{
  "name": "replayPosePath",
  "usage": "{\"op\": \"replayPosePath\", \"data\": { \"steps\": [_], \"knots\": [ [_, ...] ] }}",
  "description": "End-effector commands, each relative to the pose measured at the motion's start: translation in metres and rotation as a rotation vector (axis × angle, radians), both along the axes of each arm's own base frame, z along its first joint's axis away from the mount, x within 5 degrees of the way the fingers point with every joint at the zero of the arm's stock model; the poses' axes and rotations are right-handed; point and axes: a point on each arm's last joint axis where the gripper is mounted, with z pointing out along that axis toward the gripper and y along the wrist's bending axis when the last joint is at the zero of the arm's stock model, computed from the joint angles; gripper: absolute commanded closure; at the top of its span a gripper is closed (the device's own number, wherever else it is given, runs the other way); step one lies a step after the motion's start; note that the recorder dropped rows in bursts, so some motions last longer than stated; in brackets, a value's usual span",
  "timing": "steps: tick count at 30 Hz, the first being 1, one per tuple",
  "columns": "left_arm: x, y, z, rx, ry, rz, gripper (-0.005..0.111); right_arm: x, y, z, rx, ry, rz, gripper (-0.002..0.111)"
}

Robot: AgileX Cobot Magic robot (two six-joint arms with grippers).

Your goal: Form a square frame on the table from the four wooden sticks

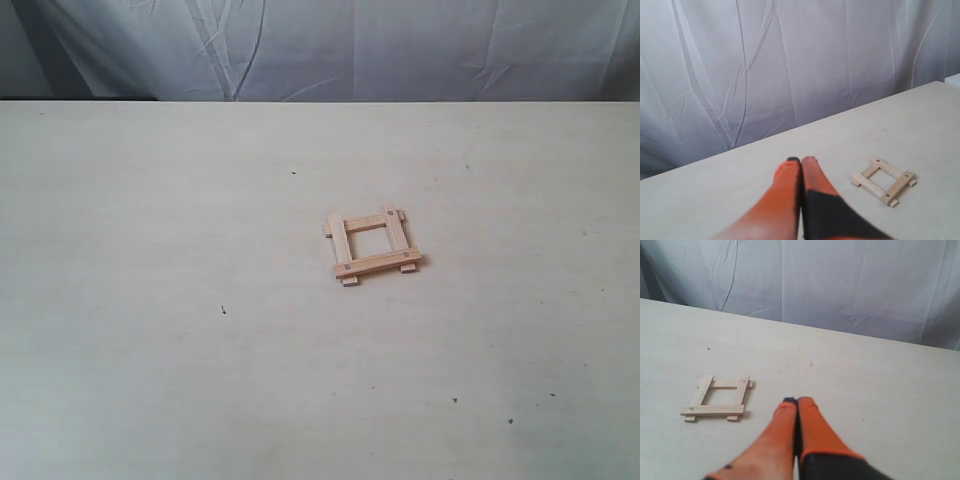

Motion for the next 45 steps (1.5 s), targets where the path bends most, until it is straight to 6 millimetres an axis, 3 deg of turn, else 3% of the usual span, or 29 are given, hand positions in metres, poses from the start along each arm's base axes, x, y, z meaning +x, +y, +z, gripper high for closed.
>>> {"op": "replayPosePath", "data": {
  "steps": [1, 4, 14, 22, 35, 45],
  "knots": [
    [-0.001, 0.000, 0.000, -0.005, -0.009, -0.001, 0.107, -0.004, -0.002, -0.016, 0.042, 0.009, -0.059, 0.108],
    [-0.001, 0.000, 0.000, -0.005, -0.009, -0.001, 0.107, -0.005, -0.004, -0.028, 0.058, -0.014, -0.119, 0.108],
    [-0.001, 0.000, 0.000, -0.003, -0.009, -0.001, 0.107, -0.006, -0.007, -0.036, 0.026, -0.033, -0.154, 0.108],
    [-0.001, 0.000, 0.000, 0.000, -0.012, 0.001, 0.107, -0.007, -0.016, -0.068, 0.130, -0.067, -0.277, 0.108],
    [-0.001, 0.000, 0.000, 0.002, -0.011, 0.001, 0.107, 0.000, -0.018, -0.111, 0.067, 0.004, -0.287, 0.108],
    [-0.001, 0.000, 0.000, 0.002, -0.011, 0.001, 0.107, 0.001, -0.018, -0.112, 0.037, -0.012, -0.279, 0.108]
  ]
}}
